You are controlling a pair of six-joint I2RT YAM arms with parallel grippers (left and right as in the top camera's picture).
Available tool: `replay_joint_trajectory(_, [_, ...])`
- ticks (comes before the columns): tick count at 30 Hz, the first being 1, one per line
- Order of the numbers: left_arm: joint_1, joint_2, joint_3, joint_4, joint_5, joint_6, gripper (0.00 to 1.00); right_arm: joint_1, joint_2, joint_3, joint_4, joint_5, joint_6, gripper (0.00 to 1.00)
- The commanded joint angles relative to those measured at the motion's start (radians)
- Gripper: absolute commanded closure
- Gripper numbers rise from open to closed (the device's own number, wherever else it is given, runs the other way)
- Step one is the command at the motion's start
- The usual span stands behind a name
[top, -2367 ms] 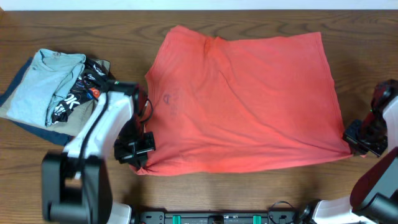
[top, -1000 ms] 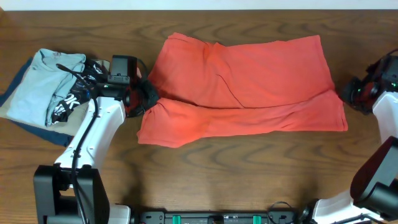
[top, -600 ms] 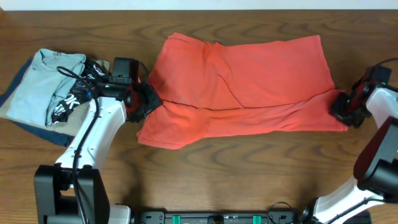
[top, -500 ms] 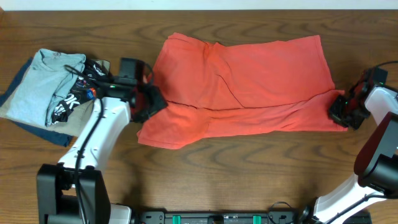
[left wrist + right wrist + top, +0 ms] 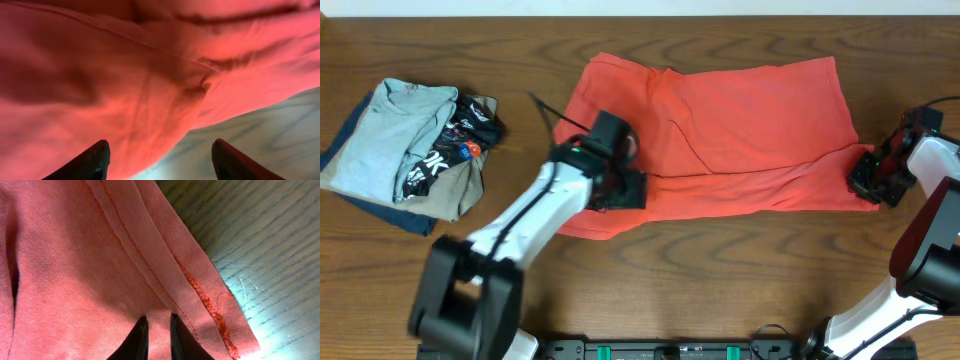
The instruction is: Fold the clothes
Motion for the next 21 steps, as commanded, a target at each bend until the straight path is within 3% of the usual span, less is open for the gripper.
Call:
replay_joint_trajectory(1, [-0.044, 0.081, 0.004, 0.023, -0.003, 0.065, 0.33, 0.007, 0.070, -0.037, -0.015, 0.014, 0.002, 0.84])
replay_joint_trajectory(5, [-0.084, 0.141, 0.004, 0.052, -0.006, 0.065, 0.36, 0.007, 0.070, -0.037, -0.015, 0.014, 0.002, 0.84])
replay_joint_trajectory(7, [-0.090, 0.153, 0.004, 0.061, -0.007, 0.065, 0.42, 0.007, 0.070, -0.037, -0.015, 0.014, 0.002, 0.84])
replay_joint_trajectory(9, [-0.090, 0.156, 0.004, 0.064, -0.026, 0.065, 0.53, 0.007, 0.070, -0.037, -0.015, 0.014, 0.002, 0.84])
replay_joint_trajectory(11, [-0.090, 0.156, 0.004, 0.064, -0.068, 0.064, 0.72, 0.007, 0.070, -0.037, -0.015, 0.014, 0.002, 0.84])
replay_joint_trajectory(13, [-0.088, 0.156, 0.006, 0.061, -0.100, 0.065, 0.80, 0.007, 0.070, -0.037, -0.015, 0.014, 0.002, 0.84])
replay_joint_trajectory(19, [-0.068, 0.140, 0.034, 0.023, -0.127, 0.064, 0.81, 0.007, 0.070, -0.037, -0.015, 0.014, 0.002, 0.84])
replay_joint_trajectory(21, [-0.062, 0.129, 0.035, 0.022, -0.127, 0.064, 0.90, 0.007, 0.070, -0.037, -0.015, 0.014, 0.002, 0.84])
